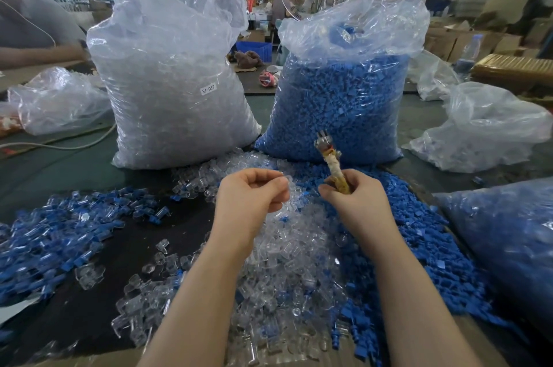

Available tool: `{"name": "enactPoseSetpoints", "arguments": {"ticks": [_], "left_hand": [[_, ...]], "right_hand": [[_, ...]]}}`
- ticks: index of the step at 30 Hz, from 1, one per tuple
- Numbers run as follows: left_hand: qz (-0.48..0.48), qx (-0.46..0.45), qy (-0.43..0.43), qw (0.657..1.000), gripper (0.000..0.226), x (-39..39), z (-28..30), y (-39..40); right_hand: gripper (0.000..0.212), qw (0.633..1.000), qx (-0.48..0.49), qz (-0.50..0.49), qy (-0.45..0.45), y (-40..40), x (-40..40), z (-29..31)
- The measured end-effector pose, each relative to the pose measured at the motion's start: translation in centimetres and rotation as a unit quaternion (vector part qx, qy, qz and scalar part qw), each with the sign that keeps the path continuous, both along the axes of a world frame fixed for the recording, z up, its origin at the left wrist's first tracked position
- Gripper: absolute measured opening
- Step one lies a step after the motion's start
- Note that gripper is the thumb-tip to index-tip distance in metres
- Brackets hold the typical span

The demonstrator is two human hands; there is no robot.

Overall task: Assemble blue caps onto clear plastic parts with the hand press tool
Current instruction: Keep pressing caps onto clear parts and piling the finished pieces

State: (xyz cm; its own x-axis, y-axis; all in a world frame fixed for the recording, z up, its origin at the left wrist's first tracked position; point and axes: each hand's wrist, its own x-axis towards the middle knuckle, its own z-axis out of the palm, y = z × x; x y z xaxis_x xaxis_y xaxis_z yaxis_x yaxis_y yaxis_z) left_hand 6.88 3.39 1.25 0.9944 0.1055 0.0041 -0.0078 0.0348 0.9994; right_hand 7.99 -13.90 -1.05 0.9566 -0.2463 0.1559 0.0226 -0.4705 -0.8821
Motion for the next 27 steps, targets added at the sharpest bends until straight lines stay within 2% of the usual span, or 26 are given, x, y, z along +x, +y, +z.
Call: {"name": "enactPoseSetpoints", "arguments": {"ticks": [3,6,9,13,19,24,27], "left_hand": [[-0.006,-0.012,0.002,1.0,0.004,0.0,0.1,-0.3],[-0.01,-0.024,0.004,1.0,0.004,0.0,0.0,-0.6],[-0.012,-0.033,0.002,0.999,0.005,0.0,0.0,-0.7],[0.002,0.006,-0.021,1.0,0.006,-0.1,-0.1,-0.9],[0.008,0.008,-0.022,1.0,0.007,-0.1,-0.1,-0.8],[0.021,-0.015,-0.027,0.999,0.008,-0.2,0.0,-0.8],[0.035,-0.028,-0.033,0.998,0.006,-0.2,0.0,-0.8]], "right_hand": [[0.01,0.996,0.073,0.047,-0.028,0.7,-0.2,0.3],[0.01,0.989,0.106,0.089,-0.048,1.2,-0.4,0.5],[0.01,0.987,0.094,0.121,-0.052,1.4,-0.5,0.7],[0.007,0.987,0.063,0.14,-0.055,1.6,-0.7,1.0],[0.008,0.981,0.099,0.139,-0.087,2.3,-0.9,1.2],[0.01,0.978,0.156,0.11,-0.081,2.4,-0.9,1.1],[0.01,0.979,0.155,0.103,-0.079,2.3,-0.9,1.2]]}}
